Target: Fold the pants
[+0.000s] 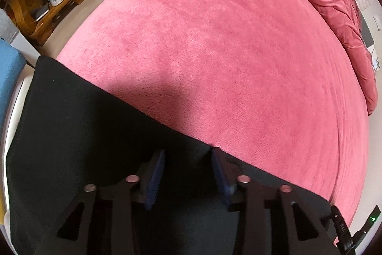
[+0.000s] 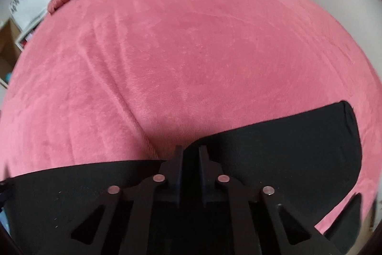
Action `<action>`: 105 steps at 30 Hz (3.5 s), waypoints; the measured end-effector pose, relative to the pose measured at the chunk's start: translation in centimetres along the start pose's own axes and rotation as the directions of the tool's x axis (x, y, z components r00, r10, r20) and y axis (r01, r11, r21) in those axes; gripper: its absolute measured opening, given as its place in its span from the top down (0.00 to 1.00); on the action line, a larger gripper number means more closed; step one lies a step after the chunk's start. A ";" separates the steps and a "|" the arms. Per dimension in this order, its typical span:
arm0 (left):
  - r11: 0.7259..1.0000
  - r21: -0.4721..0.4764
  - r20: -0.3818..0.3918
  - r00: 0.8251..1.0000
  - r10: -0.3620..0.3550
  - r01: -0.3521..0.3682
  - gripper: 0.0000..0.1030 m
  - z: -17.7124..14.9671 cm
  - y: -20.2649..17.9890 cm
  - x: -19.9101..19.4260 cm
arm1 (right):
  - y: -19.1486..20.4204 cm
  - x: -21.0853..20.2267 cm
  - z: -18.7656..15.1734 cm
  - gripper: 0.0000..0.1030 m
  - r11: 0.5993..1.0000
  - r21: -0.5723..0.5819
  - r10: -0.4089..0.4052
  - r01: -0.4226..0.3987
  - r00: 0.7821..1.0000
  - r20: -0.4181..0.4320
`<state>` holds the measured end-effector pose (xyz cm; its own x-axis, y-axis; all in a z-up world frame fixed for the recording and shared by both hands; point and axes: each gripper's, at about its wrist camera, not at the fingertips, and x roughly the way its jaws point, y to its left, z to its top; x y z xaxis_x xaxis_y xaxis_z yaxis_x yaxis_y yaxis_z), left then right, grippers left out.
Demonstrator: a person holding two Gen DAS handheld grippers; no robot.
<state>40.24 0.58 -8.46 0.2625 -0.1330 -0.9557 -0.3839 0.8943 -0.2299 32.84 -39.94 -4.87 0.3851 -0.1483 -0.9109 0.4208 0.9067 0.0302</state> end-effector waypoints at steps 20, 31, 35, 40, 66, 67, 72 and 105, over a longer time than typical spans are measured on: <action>0.815 -0.230 0.098 0.845 -0.525 0.533 0.62 -8.4 10.1 -4.2 | -7.9 -7.6 -12.0 1.00 0.951 0.154 0.250 -0.268 0.960 0.127; 0.882 -0.269 0.082 0.922 -0.378 0.386 0.39 -7.7 8.6 -3.7 | -5.3 -6.2 -9.9 0.85 0.924 0.050 0.373 -0.380 0.922 0.102; 0.950 -0.001 0.112 0.944 -0.311 0.313 0.39 -6.6 4.6 -4.5 | -1.4 -5.5 -4.4 0.34 0.937 -0.080 0.346 -0.339 0.933 0.098; 0.765 0.643 0.151 0.976 -0.155 0.022 0.39 -7.0 -3.8 -4.8 | 3.9 -2.4 0.7 0.34 0.887 -0.255 0.386 -0.385 0.921 -0.050; 0.389 0.921 0.079 0.987 -0.139 -0.019 0.94 -9.0 -3.0 -3.5 | 8.0 -2.2 -5.4 0.89 0.654 -0.720 0.284 -0.233 0.957 -0.051; 0.387 0.922 0.090 0.984 -0.155 -0.023 0.94 -9.4 -2.5 -4.3 | 7.5 -3.2 -5.2 0.89 0.664 -0.711 0.297 -0.231 0.954 -0.032; 0.401 0.915 0.152 0.962 -0.229 -0.049 0.94 -12.0 -0.6 -8.8 | 5.7 -8.0 -6.1 0.89 0.704 -0.670 0.361 -0.235 0.931 0.053; 0.790 0.559 0.169 0.898 -0.407 0.253 0.94 -34.7 18.7 -13.9 | -2.8 -13.7 -30.5 0.88 0.857 -0.411 0.360 -0.311 0.932 0.044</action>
<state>-1.28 4.31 -5.85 0.5414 -0.4113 -0.7333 0.2580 0.9114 -0.3207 1.34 -28.38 -5.00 0.5466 0.1703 -0.8199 -0.0968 0.9854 0.1402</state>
